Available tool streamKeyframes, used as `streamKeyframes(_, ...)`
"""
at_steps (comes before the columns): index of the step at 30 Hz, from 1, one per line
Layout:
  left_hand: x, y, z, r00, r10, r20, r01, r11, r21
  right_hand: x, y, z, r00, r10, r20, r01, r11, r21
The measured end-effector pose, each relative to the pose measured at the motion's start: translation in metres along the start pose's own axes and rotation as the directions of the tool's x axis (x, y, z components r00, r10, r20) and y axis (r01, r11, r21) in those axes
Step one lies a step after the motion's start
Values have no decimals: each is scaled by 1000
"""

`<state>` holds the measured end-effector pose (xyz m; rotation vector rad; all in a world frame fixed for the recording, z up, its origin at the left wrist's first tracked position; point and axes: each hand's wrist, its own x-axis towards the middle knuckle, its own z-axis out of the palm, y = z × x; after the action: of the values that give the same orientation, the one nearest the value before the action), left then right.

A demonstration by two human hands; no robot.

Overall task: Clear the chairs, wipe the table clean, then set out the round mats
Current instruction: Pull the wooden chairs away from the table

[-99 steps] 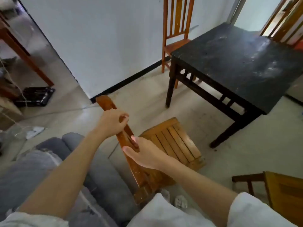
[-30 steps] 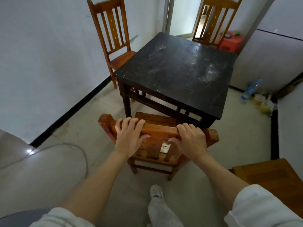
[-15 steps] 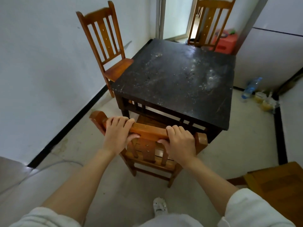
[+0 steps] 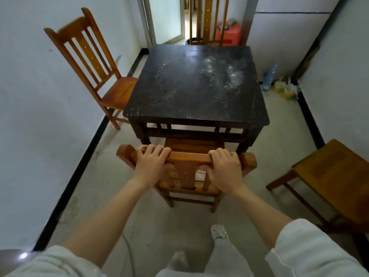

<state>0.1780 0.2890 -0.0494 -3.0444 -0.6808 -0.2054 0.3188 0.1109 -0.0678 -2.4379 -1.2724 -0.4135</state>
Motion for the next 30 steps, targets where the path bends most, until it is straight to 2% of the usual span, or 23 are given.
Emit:
streamKeyframes(3, 10, -8, -3, 998, 16, 60, -17, 1000, 19, 3, -13, 3, 998, 61, 22, -60, 997, -43)
streamKeyframes(5, 14, -15, -2, 997, 47, 58, -47, 999, 11, 5, -22, 7, 996, 93, 15, -92, 992, -90)
streamKeyframes(7, 18, -23, -2, 999, 16, 29, -16, 1000, -12, 11, -31, 12, 995, 100, 15, -97, 988, -122)
streamKeyframes(13, 35, -30, -2, 993, -107, -43, 102, 989, -106, 39, -25, 18, 998, -51, 21, 54, 979, -199)
streamKeyframes(20, 77, -29, -13, 987, -149, -63, 133, 971, -200, 81, 1, 12, 988, -154, 17, 154, 977, -150)
streamKeyframes(25, 57, -34, 1, 990, -116, -78, 92, 962, -255, 69, 1, 12, 987, -160, 19, 161, 981, -107)
streamKeyframes(30, 26, -26, 22, 975, -161, -156, 120, 963, -240, 52, -4, 14, 983, -174, 49, 176, 984, -40)
